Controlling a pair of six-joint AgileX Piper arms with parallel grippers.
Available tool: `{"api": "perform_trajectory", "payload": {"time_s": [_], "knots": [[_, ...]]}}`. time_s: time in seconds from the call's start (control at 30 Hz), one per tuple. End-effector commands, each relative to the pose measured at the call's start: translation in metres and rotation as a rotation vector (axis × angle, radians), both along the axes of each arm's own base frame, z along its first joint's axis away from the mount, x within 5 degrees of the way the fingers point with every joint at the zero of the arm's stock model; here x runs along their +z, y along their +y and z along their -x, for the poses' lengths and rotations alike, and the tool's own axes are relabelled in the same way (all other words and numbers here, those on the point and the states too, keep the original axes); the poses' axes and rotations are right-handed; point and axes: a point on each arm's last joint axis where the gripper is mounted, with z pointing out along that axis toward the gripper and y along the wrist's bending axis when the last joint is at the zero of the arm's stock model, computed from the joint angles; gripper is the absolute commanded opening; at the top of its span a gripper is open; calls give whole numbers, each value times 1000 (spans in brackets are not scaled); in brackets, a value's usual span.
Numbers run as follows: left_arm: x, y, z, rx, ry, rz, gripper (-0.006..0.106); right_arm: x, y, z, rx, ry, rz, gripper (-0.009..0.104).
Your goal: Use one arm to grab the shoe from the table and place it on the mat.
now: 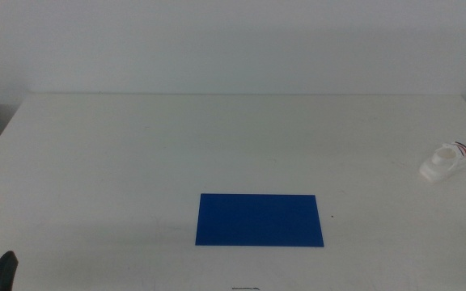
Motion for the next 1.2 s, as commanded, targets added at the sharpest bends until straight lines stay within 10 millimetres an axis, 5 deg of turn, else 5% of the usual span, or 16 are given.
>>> {"api": "perform_trajectory", "payload": {"time_s": [0.0, 0.27, 0.57, 1.17], "knots": [[10, 0, 1, -1, -104, 26, 94, 18, 1, 2, 5, -119, 2, 94], [10, 0, 1, -1, -104, 26, 94, 73, 1, 3, -5, 9, -92, 94], [10, 0, 1, -1, -104, 26, 94, 135, -1, -23, -24, 258, -111, 94], [10, 0, 1, -1, -104, 26, 94, 154, 0, -129, -80, 886, -331, 94]]}}
